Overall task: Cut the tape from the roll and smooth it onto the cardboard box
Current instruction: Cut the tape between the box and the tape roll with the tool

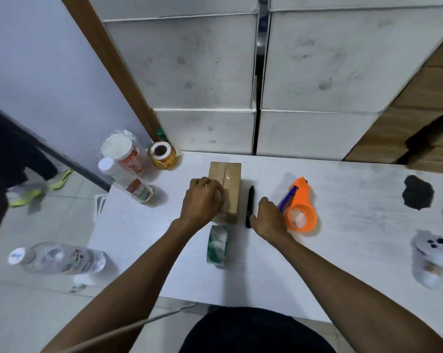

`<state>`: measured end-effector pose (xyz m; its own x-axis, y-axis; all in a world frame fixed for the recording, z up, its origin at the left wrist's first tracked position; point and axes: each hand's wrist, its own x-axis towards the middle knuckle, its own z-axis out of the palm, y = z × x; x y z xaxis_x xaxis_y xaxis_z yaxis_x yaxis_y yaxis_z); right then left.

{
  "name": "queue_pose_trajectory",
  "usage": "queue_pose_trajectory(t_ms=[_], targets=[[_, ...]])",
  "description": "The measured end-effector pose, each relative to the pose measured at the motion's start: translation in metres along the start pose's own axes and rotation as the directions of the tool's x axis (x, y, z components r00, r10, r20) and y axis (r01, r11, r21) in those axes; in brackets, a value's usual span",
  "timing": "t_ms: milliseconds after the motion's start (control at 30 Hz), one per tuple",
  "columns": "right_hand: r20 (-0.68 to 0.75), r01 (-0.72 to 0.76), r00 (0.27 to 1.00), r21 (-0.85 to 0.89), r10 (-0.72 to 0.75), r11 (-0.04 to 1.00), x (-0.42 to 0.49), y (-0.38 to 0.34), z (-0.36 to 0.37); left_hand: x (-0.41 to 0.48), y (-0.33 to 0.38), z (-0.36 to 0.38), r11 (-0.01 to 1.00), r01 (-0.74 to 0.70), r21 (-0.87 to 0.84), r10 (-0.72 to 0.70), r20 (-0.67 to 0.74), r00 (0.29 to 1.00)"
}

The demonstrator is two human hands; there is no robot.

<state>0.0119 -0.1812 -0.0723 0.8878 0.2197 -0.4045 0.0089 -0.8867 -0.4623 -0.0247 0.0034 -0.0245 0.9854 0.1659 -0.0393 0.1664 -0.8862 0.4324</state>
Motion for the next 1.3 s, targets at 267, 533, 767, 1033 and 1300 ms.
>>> queue_pose_trajectory(t_ms=[267, 533, 767, 1033, 1300], targets=[[0.000, -0.104, 0.995, -0.092, 0.104, 0.990, 0.012, -0.013, 0.031, -0.002, 0.000, 0.003, 0.946, 0.174, -0.275, -0.165, 0.055, 0.985], [0.097, -0.204, 0.977, 0.182, 0.189, 0.962, 0.008, -0.012, 0.020, -0.001, -0.004, 0.002, 0.910, 0.205, -0.360, -0.192, 0.072, 0.979], [-0.141, 0.058, 0.990, 0.430, 0.004, 0.901, -0.044, -0.038, -0.023, -0.009, -0.016, 0.005, 0.918, 0.137, -0.371, -0.143, 0.012, 0.990], [-0.177, 0.210, 0.976, 0.609, -0.127, 0.765, -0.085, -0.030, -0.049, -0.029, -0.012, 0.005, 0.920, 0.056, -0.388, -0.125, -0.155, 0.980], [-0.163, 0.191, 0.980, 0.617, -0.114, 0.764, -0.100, -0.009, -0.033, -0.048, -0.004, 0.012, 0.886, 0.042, -0.462, -0.138, -0.175, 0.975]])
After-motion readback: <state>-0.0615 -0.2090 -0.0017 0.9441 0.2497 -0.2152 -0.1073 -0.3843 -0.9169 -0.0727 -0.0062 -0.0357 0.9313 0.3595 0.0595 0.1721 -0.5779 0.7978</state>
